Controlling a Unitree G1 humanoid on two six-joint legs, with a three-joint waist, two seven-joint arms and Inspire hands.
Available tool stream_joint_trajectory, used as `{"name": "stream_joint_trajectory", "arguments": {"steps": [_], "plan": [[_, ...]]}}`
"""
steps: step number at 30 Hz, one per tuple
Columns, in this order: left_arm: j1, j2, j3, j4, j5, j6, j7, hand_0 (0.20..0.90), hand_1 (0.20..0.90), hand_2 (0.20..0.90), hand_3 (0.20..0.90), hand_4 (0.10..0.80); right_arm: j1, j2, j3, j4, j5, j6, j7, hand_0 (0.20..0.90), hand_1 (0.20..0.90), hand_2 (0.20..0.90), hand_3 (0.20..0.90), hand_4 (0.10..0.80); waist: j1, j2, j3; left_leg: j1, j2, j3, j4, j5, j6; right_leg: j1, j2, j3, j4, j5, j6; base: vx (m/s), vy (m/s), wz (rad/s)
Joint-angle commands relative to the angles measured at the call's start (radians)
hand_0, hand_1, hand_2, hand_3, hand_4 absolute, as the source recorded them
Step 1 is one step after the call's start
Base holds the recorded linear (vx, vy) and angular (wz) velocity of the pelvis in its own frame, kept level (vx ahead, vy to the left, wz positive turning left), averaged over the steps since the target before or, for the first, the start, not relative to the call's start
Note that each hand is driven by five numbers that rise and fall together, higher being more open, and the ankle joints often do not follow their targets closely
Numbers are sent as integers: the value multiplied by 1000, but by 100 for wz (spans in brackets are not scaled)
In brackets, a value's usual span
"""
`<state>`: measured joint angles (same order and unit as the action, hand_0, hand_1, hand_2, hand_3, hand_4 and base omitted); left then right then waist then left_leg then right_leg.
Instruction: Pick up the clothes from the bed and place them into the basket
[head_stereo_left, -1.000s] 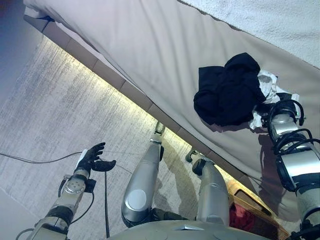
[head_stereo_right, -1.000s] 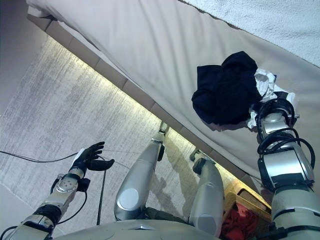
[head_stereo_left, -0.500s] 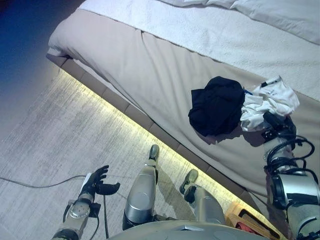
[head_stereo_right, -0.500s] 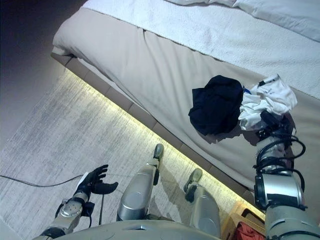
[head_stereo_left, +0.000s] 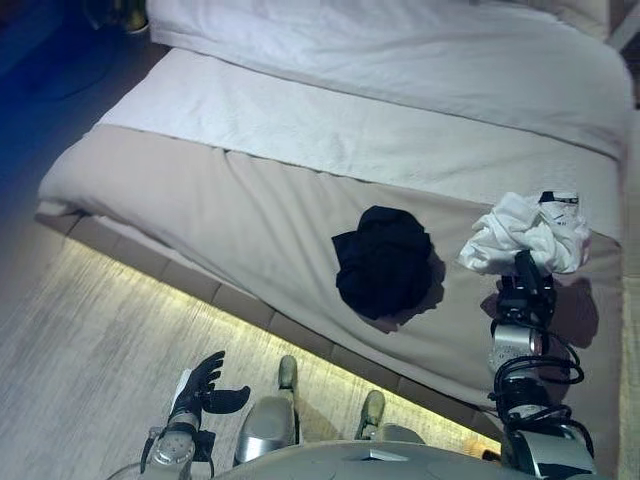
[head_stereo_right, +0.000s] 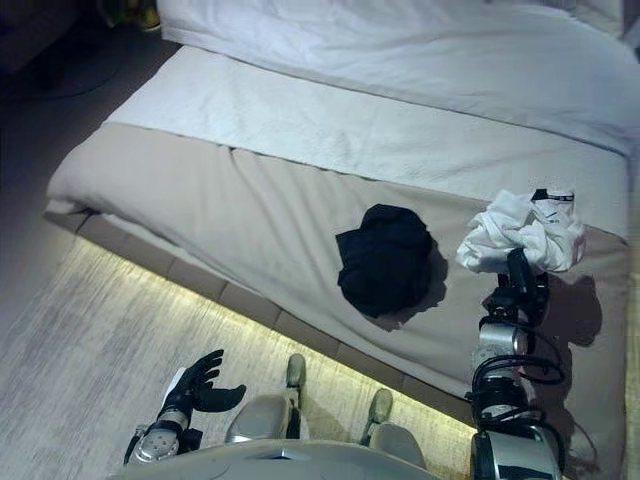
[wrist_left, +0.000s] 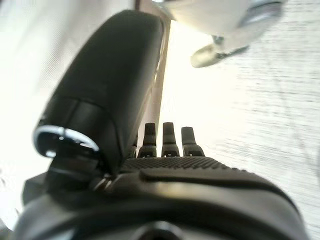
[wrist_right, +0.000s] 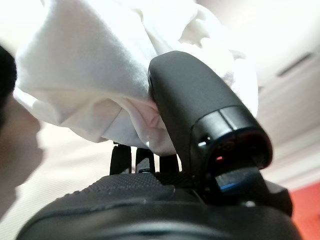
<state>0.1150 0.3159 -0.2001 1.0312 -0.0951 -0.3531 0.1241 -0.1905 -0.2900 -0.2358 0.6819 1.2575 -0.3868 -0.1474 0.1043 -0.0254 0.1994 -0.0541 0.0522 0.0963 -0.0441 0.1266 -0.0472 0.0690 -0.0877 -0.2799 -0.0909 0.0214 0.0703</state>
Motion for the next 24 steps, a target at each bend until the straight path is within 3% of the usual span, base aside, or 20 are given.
{"name": "stream_joint_trajectory", "arguments": {"steps": [1,3,4,5,6,7,11,13,15,17,19,22,24], "plan": [[19,-12,-25,27,32,-36,20,900,900,900,900,800,41,-59,-56,-204,-31,-161,24,300,300,300,200,100,-19,-1,-67,-10,26,-23,128,-124,-47,-32,11,61,71,-14,-13,-20,141,-16],[25,-26,-23,19,27,-34,20,900,900,900,900,800,55,-47,-48,-229,-43,-170,18,300,300,300,200,100,-17,-8,-67,-12,10,-90,177,-144,-39,-21,1,93,77,-12,-12,16,158,-44],[32,-32,-21,15,22,-33,20,900,900,900,900,800,62,-37,-39,-242,-50,-174,18,300,300,300,200,100,-9,-9,-68,-7,-19,-158,182,-163,-23,-19,-1,120,82,-13,-11,5,190,-76],[39,-41,-22,13,10,-31,28,900,900,900,900,800,69,-23,-25,-250,-46,-181,28,300,300,300,200,100,7,-5,-65,6,-76,-267,168,-172,4,-19,5,173,88,-7,-7,20,174,-78],[46,-46,-19,14,2,-35,31,900,900,900,900,800,68,-8,-16,-252,-50,-187,33,300,300,300,200,100,15,1,-71,17,-110,-336,149,-183,25,-24,10,206,93,-11,2,-11,198,-123],[47,-39,-6,19,17,-44,9,900,900,900,900,800,66,0,2,-244,-50,-207,30,300,300,300,200,100,10,5,-73,41,-117,-316,136,-198,43,-24,7,245,92,-13,11,-11,192,-162],[3,1,-36,21,69,-40,-26,900,900,900,900,800,87,27,-11,-232,-25,-241,25,300,300,300,200,100,-22,26,-82,91,-99,-254,38,-169,60,-54,-39,246,122,11,52,-112,223,-98],[-21,21,-50,9,40,-14,-29,900,900,900,900,800,107,36,-15,-235,-12,-244,42,300,300,300,200,100,-41,25,-77,106,-111,-247,11,-168,70,-87,-78,252,137,58,88,-92,144,-32],[-40,35,-46,4,25,24,-42,900,900,900,900,800,120,44,-32,-221,-12,-234,46,300,300,300,200,100,-56,23,-75,136,-117,-215,-13,-188,74,-129,-130,218,160,124,117,-44,130,-50],[-31,34,-32,4,5,48,-32,900,900,900,900,800,121,44,-33,-211,-35,-209,35,300,300,300,200,100,-50,25,-73,155,-119,-169,-33,-187,70,-149,-157,127,183,166,130,-101,119,-55],[-12,33,-10,1,-28,66,-14,900,900,900,900,800,116,50,-23,-218,-59,-187,25,300,300,300,200,100,-34,36,-76,152,-118,-123,-41,-183,76,-168,-158,41,244,165,127,-250,143,-128],[-18,33,-1,36,-42,56,-10,900,900,900,900,800,114,67,5,-208,-50,-209,30,300,300,300,200,100,-6,58,-88,118,-111,-66,-32,-172,100,-161,-132,-16,377,72,84,-290,88,-109],[-28,22,-4,56,-49,53,0,900,900,900,900,800,108,79,23,-198,-59,-212,23,300,300,300,200,100,23,62,-103,91,-103,-26,-29,-156,105,-123,-138,-90,401,39,64,-244,4,-86]]}}
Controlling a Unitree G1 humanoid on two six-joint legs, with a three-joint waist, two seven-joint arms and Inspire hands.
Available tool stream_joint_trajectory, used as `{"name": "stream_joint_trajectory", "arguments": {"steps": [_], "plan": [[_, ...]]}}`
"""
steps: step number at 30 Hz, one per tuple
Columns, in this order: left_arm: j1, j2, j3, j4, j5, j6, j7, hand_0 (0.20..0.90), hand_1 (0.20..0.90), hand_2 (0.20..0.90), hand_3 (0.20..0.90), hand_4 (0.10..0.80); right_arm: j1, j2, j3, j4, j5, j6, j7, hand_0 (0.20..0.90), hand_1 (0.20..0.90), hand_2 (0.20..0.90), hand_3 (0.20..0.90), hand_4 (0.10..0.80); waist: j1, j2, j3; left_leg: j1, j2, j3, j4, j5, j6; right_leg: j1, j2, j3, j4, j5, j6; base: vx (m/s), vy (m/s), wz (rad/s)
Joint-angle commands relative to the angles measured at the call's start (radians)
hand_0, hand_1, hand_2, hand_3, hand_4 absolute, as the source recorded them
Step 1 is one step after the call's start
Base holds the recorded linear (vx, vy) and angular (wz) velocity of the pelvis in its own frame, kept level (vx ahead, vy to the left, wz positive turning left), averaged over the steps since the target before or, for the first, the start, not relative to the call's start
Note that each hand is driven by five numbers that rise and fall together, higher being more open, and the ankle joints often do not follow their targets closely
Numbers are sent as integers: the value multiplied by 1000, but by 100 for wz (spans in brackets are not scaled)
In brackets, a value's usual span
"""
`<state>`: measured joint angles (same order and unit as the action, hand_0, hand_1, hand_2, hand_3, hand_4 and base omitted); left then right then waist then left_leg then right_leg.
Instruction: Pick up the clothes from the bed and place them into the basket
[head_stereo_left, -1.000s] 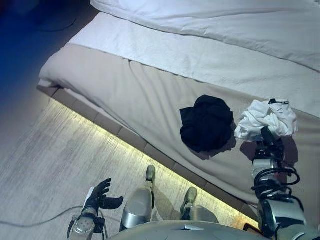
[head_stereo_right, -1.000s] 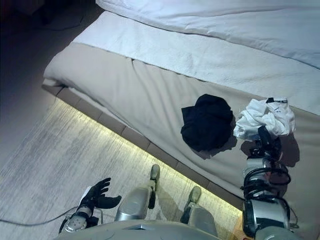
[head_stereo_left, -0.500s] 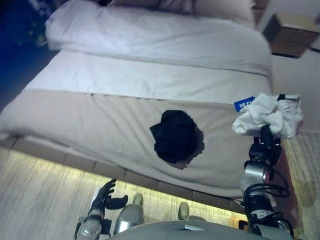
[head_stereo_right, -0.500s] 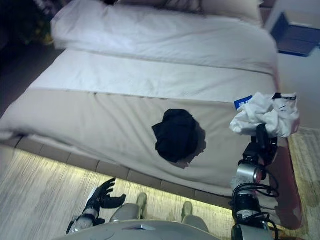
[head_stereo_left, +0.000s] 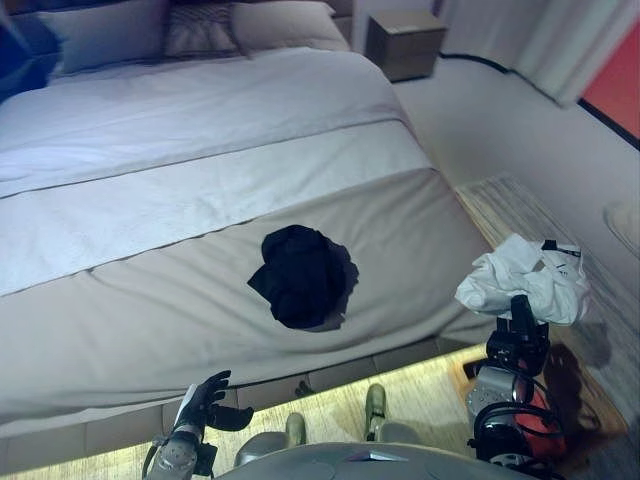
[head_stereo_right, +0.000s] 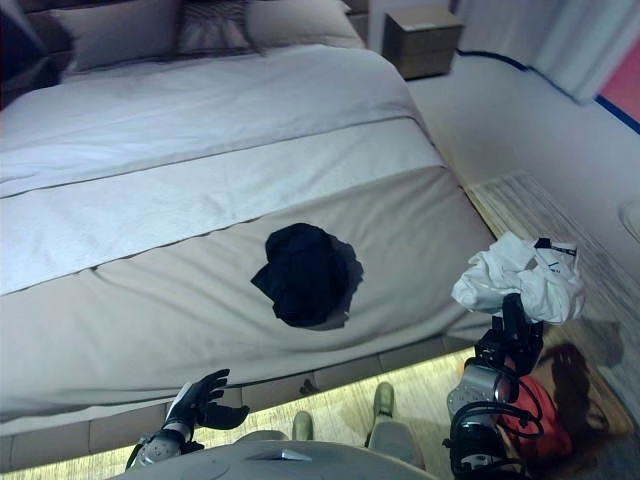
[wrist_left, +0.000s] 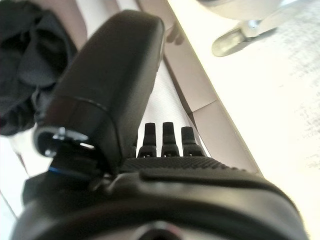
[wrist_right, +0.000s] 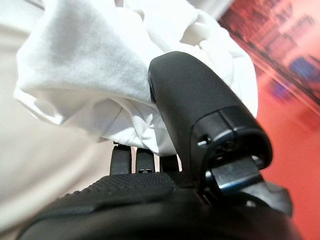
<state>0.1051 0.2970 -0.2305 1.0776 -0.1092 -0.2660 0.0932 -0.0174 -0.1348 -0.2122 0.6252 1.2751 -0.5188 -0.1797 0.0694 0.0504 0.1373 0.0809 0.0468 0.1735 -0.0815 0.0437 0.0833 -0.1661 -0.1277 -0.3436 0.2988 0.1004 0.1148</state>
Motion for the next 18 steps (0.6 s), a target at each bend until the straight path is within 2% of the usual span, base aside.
{"name": "stream_joint_trajectory", "arguments": {"steps": [1,2,3,4,5,6,7,8,10,12,15,18], "plan": [[-19,33,23,20,-46,-35,30,900,900,900,900,800,-72,-67,12,-136,-94,-78,45,300,300,300,200,100,82,-14,-50,-57,-90,-70,9,-70,-24,151,-121,-86,17,-45,17,-156,-67,-106],[-22,26,20,24,-47,-33,28,900,900,900,900,800,-77,-59,25,-130,-119,-80,37,300,300,300,200,100,102,-21,-56,-56,-88,-59,4,-85,-26,191,-143,-110,19,-68,35,-203,-83,-111],[-24,25,18,25,-36,-32,24,900,900,900,900,800,-79,-56,29,-129,-129,-84,26,300,300,300,200,100,113,-22,-53,-67,-86,-35,11,-70,-23,200,-150,-137,9,-53,24,-217,-185,-112],[-33,25,12,27,-27,-25,27,900,900,900,900,800,-82,-38,49,-132,-152,-80,2,300,300,300,200,100,140,-39,-55,-77,-78,1,15,-66,-31,247,-154,-179,-33,-65,33,-286,-308,-120],[-38,27,11,24,-25,-25,27,900,900,900,900,800,-83,-20,70,-134,-182,-82,-22,300,300,300,200,100,159,-56,-57,-81,-63,34,20,-54,-52,302,-119,-202,-159,-90,27,-232,-363,-131],[-40,26,12,21,-24,-26,27,900,900,900,900,800,-83,-15,80,-134,-191,-82,-33,300,300,300,200,100,160,-61,-57,-83,-55,45,20,-48,-59,316,-99,-198,-204,-102,27,-203,-350,-119],[-45,21,17,15,-24,-21,33,900,900,900,900,800,-78,-6,99,-132,-192,-71,-54,300,300,300,200,100,154,-72,-58,-93,-34,71,22,-33,-76,329,-61,-171,-264,-113,26,-138,-206,-94],[-46,19,18,13,-22,-24,32,900,900,900,900,800,-76,-4,103,-132,-193,-64,-65,300,300,300,200,100,152,-75,-59,-97,-27,79,24,-29,-81,329,-53,-161,-274,-113,26,-188,-243,-94],[-57,12,22,-14,-14,-42,14,900,900,900,900,800,-55,-12,137,-119,-218,-30,-77,300,300,300,200,100,130,-94,-55,-116,12,112,40,-12,-105,322,-19,-128,-338,-101,12,-211,-246,-116],[-61,5,20,-20,-28,-39,34,900,900,900,900,800,-45,-24,143,-95,-221,-10,-80,300,300,300,200,100,115,-101,-53,-112,25,120,47,-10,-117,316,-9,-119,-359,-88,3,-117,-149,-101],[-52,-8,29,-20,-8,-51,35,900,900,900,900,800,-40,-53,139,-34,-220,13,-106,300,300,300,200,100,101,-115,-36,-127,46,94,127,-28,-140,299,-5,-98,-369,-69,-16,-66,-102,-40],[-35,-20,28,-6,-8,-72,34,900,900,900,900,800,-64,-88,141,29,-224,36,-114,300,300,300,200,100,136,-106,-15,-162,2,-73,147,-21,-151,306,4,-31,-375,-61,-22,-17,-13,-33]]}}
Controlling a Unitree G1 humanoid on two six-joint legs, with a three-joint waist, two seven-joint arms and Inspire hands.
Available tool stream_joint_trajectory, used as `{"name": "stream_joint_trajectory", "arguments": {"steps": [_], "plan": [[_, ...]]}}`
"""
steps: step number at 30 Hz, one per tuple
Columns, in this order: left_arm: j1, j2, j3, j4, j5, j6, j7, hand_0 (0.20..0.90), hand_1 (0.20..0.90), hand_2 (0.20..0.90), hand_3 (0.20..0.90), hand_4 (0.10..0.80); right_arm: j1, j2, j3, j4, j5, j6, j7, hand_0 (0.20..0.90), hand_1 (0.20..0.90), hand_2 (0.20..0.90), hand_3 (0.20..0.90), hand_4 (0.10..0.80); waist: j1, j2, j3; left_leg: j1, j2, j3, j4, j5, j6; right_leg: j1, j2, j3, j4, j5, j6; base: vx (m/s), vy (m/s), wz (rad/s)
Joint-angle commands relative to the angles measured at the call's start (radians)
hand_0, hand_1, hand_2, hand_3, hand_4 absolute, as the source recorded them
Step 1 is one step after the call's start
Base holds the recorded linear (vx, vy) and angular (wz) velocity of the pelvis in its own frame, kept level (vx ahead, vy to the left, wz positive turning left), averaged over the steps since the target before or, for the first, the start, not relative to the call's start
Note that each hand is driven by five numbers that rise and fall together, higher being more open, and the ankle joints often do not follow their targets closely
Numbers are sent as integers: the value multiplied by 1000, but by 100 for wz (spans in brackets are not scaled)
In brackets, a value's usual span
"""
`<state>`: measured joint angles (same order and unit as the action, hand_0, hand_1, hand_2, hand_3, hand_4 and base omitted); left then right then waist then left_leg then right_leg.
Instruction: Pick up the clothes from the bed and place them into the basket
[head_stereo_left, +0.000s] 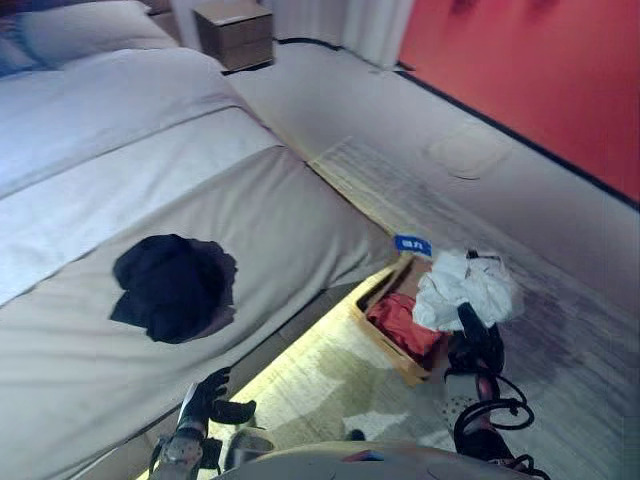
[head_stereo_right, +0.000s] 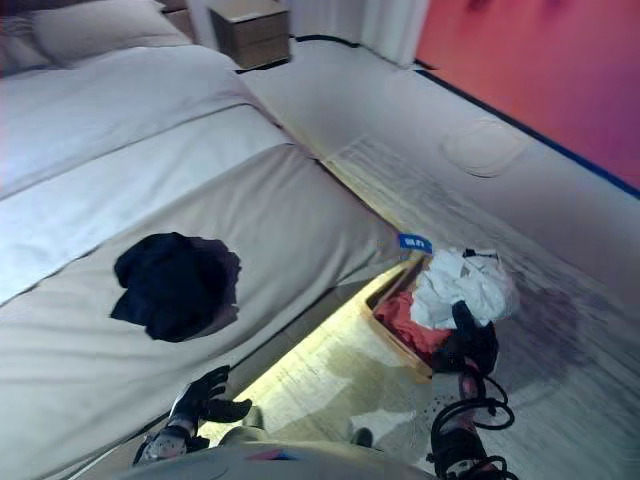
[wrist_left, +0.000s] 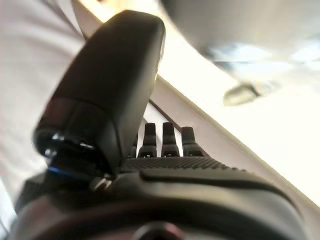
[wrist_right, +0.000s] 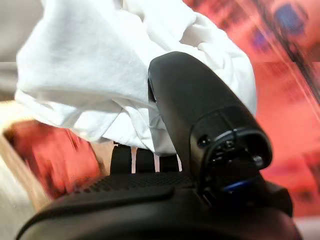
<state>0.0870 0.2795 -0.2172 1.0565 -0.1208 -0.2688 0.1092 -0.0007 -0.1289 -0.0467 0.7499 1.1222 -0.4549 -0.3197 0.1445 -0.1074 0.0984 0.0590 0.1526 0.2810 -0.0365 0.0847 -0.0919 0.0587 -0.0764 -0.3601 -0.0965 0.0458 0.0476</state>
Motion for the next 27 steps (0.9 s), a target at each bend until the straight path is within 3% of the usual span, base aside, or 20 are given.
{"name": "stream_joint_trajectory", "arguments": {"steps": [1,6,11,27], "plan": [[-12,-4,15,17,9,-70,15,900,900,900,900,800,-99,-104,-19,-70,-68,-23,18,300,300,300,200,100,68,61,20,-142,-107,-206,82,-47,24,75,-45,-5,20,-7,42,-40,79,-70],[-39,-1,-21,31,9,-67,18,900,900,900,900,800,-141,-119,-30,15,-86,-3,-47,300,300,300,200,100,75,95,0,-105,-105,-213,-8,-7,12,82,-46,-29,34,-25,40,7,63,-47],[-53,-1,-40,35,19,-61,9,900,900,900,900,800,-147,-119,-40,98,-90,1,-89,300,300,300,200,100,79,105,-15,-70,-125,-243,-27,-11,14,92,-53,-50,42,-31,39,53,16,16],[-12,23,-56,46,48,-74,13,900,900,900,900,800,-204,-217,-93,224,-99,86,-6,300,300,300,200,100,102,133,-18,-42,-146,-282,-42,-20,18,104,-59,-84,44,-30,39,47,-25,9]]}}
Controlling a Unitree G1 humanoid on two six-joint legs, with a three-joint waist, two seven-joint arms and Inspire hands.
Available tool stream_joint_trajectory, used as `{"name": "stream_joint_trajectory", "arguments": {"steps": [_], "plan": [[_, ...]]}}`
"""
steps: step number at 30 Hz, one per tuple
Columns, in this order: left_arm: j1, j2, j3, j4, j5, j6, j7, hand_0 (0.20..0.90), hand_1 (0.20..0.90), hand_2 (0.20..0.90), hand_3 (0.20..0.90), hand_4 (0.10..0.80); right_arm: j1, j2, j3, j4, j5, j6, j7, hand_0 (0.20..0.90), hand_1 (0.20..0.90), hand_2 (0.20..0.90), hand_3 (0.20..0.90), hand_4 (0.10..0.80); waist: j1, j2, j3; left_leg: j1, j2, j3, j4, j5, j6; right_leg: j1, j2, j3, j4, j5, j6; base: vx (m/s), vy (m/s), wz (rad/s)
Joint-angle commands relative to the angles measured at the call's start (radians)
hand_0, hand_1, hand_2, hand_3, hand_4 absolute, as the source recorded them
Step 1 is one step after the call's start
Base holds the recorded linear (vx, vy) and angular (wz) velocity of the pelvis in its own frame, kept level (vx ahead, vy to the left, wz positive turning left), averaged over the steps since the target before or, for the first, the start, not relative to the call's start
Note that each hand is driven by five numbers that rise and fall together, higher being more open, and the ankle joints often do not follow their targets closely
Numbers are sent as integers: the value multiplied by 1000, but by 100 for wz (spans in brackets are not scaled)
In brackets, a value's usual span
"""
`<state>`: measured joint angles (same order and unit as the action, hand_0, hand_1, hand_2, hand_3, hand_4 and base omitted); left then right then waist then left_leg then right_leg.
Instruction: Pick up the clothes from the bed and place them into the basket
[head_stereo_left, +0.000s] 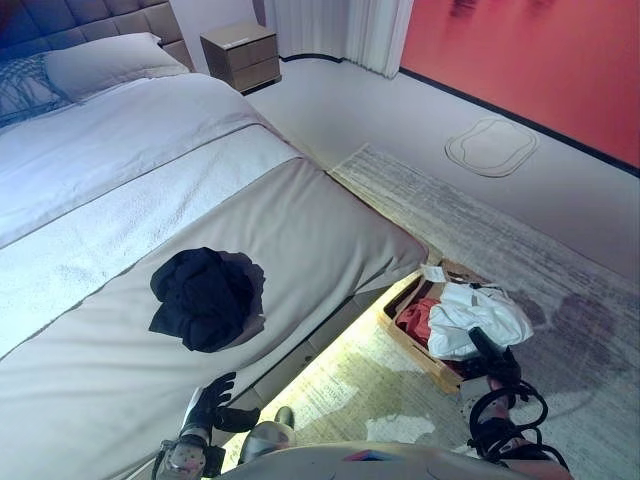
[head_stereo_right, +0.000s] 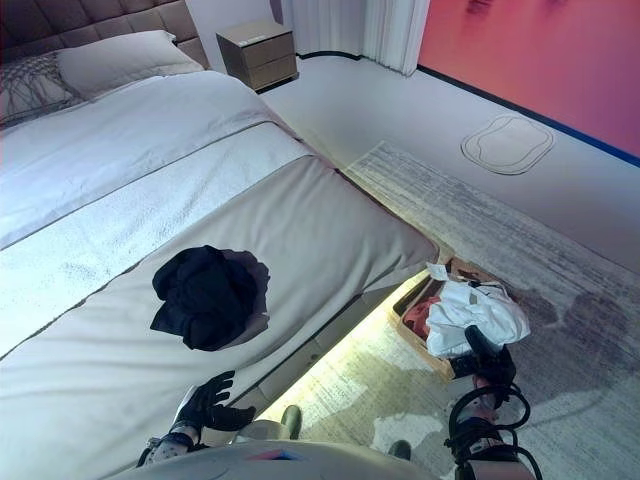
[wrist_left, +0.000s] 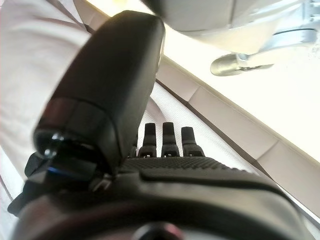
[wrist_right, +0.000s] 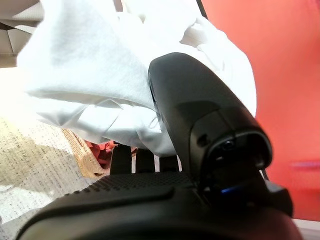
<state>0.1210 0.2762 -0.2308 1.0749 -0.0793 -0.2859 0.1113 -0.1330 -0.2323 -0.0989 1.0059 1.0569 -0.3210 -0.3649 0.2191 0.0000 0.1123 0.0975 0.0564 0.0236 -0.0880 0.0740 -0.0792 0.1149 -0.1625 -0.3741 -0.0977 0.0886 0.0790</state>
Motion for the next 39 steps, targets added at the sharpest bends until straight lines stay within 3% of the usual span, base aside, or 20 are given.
{"name": "stream_joint_trajectory", "arguments": {"steps": [1,11,12,13,14,26,39], "plan": [[-43,25,-44,30,5,-61,9,900,900,900,900,800,-78,-122,-47,-22,-36,-46,44,300,300,300,200,100,30,29,-31,-84,-50,-28,10,-8,4,47,27,-73,45,-74,6,18,-21,5],[-19,19,-59,32,-9,-88,5,900,900,900,900,800,-134,-194,-87,26,-38,-38,40,300,300,300,200,100,52,50,-16,-89,-48,-50,13,-3,-12,51,25,-97,55,-87,1,28,-19,8],[-16,19,-61,33,-12,-89,2,900,900,900,900,800,-142,-204,-91,27,-42,-38,37,364,364,364,274,174,54,54,-14,-90,-49,-53,13,-1,-14,50,24,-100,59,-89,0,0,0,0],[-15,18,-62,33,-12,-89,2,900,900,900,900,800,-145,-206,-92,27,-46,-39,31,364,364,364,274,174,55,56,-13,-91,-49,-54,14,-1,-15,50,24,-101,60,-89,0,0,0,0],[-14,17,-63,35,-12,-90,2,900,900,900,900,800,-150,-210,-94,27,-46,-39,29,900,900,900,900,800,56,58,-12,-93,-49,-56,14,1,-17,49,23,-102,61,-90,0,22,8,4],[1,17,-52,41,-38,-103,-20,900,900,900,900,800,-181,-272,-99,64,-69,11,129,900,900,900,900,800,55,72,-9,-97,-49,-55,12,6,-26,46,19,-112,64,-95,-1,12,10,3],[-2,9,-63,44,-49,-102,-10,900,900,900,900,800,-167,-248,-84,90,-59,48,158,900,900,900,900,800,45,69,-5,-88,-48,-43,8,0,-24,47,22,-104,61,-96,-2,-3,1,0]]}}
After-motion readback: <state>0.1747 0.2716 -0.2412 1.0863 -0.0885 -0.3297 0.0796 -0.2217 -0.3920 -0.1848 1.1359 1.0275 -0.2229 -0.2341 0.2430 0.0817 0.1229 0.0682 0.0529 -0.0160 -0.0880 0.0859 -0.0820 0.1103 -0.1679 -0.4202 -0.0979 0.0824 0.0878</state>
